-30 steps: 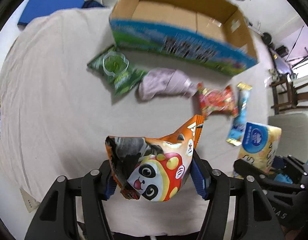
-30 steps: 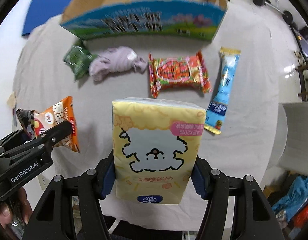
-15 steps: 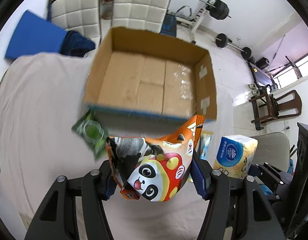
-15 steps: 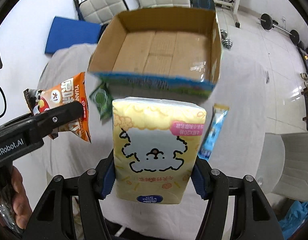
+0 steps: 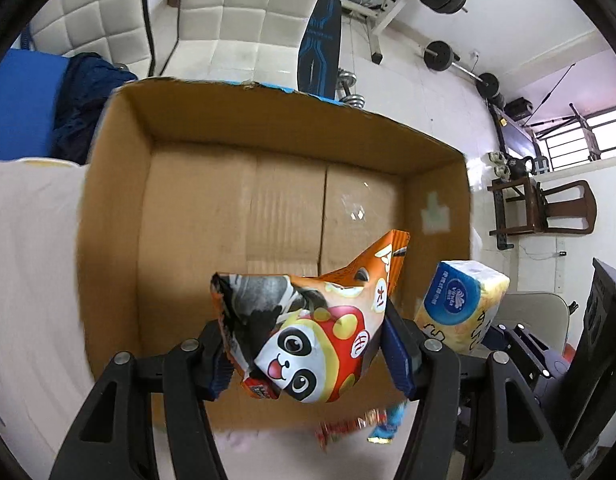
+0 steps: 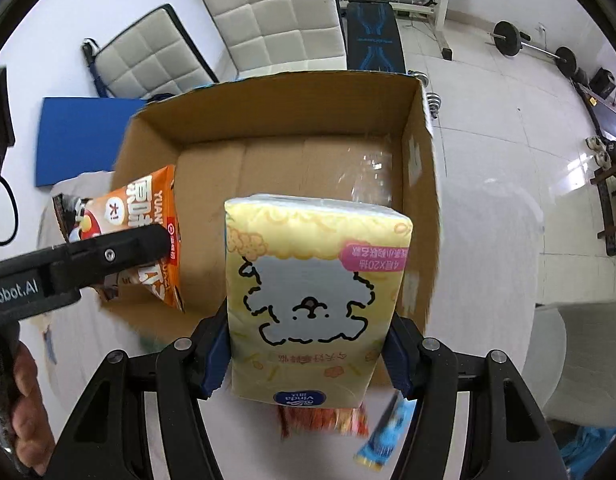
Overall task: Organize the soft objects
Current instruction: 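Carry both items over the cardboard box and lower them inside, then open both grippers and lift away from the box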
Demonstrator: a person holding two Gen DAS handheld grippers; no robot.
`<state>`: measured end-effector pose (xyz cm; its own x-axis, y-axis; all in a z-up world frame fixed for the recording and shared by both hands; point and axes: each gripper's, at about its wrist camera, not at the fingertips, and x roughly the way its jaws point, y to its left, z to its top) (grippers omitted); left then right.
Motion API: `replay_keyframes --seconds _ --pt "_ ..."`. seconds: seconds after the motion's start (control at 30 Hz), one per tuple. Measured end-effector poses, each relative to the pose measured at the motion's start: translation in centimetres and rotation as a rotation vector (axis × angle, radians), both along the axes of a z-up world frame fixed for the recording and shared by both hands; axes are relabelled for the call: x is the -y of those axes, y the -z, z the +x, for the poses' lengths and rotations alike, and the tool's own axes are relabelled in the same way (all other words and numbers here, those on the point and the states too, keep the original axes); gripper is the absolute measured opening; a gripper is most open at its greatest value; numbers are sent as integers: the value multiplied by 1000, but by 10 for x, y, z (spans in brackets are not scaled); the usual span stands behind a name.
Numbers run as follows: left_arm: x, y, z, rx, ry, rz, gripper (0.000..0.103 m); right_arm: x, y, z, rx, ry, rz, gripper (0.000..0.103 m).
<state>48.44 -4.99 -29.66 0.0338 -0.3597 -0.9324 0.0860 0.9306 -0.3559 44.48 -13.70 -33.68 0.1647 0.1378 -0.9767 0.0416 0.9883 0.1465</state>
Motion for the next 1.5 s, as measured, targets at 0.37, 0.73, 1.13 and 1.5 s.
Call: replay_keyframes --seconds 0.37,0.73,1.13,1.5 --pt "8 60 60 -97 30 -42 59 -3 83 79 -82 -56 -91 66" --pt "-1 75 71 -134 14 31 68 -2 112 120 -126 -69 -94 70" --pt "-24 26 29 31 65 150 99 -14 90 98 -99 -99 -151 95" --pt "-58 -28 -55 173 40 175 103 -23 51 34 6 51 -166 103"
